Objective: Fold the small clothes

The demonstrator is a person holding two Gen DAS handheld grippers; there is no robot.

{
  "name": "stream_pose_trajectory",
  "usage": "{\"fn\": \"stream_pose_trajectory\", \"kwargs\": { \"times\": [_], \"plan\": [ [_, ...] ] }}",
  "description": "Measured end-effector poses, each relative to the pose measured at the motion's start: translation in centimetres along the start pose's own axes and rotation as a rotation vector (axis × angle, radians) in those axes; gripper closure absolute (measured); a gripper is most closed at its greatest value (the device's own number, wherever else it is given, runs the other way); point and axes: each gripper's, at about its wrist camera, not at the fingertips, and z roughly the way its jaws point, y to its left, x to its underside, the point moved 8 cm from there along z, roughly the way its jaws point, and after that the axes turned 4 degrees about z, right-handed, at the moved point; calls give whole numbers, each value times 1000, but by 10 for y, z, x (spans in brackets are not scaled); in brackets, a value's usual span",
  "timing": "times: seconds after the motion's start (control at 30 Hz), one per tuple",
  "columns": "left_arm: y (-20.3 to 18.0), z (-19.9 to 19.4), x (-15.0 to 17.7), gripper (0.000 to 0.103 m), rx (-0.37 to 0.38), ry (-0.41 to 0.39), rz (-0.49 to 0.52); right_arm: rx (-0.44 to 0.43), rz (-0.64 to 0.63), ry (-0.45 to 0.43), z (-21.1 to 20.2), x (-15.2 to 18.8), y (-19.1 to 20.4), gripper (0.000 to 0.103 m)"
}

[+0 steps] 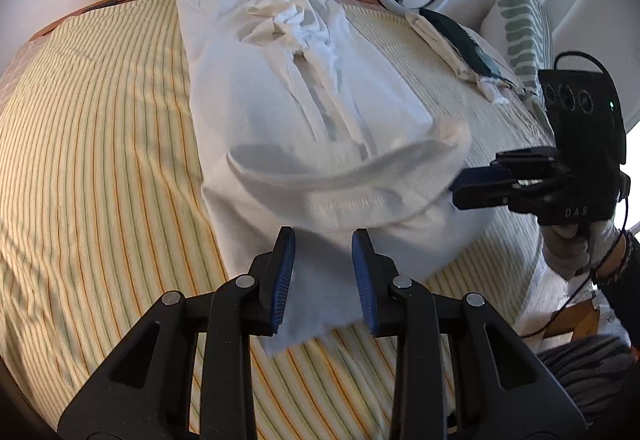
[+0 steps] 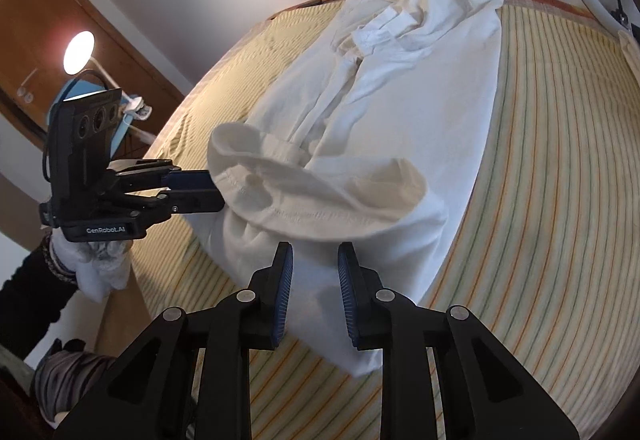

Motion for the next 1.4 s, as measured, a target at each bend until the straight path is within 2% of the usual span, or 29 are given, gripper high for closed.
{"fn": "stream_pose_trajectory", "kwargs": {
  "times": [0.1,0.2,0.3,0.37,0.4,0.47,0.7,0.8,0.9,0.97,1.03,1.07,1.1,1.13,1.23,1.33,1.4],
  "plan": [
    [13,4,-21,73,-39,-48,-35,24,46,-57,-4,-19,-13,82],
    [32,5,-38,73,-87,-98,-88,92,136,-135,-16,-38,-41,81],
    [43,0,-44,73,-117,-132,-114,102,179,-164,-29,-40,-54,81],
    [48,-5,-42,73,-119,-139,-120,87,180,-167,-39,-36,-56,77],
    [50,-8,-39,73,-108,-141,-127,70,181,-165,-41,-34,-56,68],
    [54,-13,-33,73,-94,-137,-142,40,188,-172,-48,-30,-58,57],
    [60,-6,-23,73,-72,-107,-188,-4,214,-144,-29,-37,-57,57],
    [59,-6,-24,73,-68,-110,-185,47,184,-116,-22,-35,-55,57],
    [60,-5,-25,73,-72,-112,-180,60,182,-94,-16,-32,-56,57],
    [60,-5,-24,73,-69,-115,-187,45,189,-92,-14,-31,-55,68],
    [57,-3,-24,74,-69,-113,-171,42,181,-84,-12,-30,-54,93],
    [56,-4,-24,78,-79,-122,-158,58,169,-85,-13,-29,-54,95],
    [55,-4,-25,97,-86,-129,-144,62,161,-89,-13,-29,-53,96],
    [53,-4,-25,100,-87,-127,-135,61,156,-97,-16,-29,-53,98],
    [51,-11,-27,100,-81,-156,-125,55,144,-136,-26,-31,-48,100],
    [55,-15,-29,100,-110,-184,-122,68,152,-166,-34,-31,-50,101],
    [60,-9,-28,100,-124,-165,-137,76,181,-153,-30,-29,-58,101]
  ]
}}
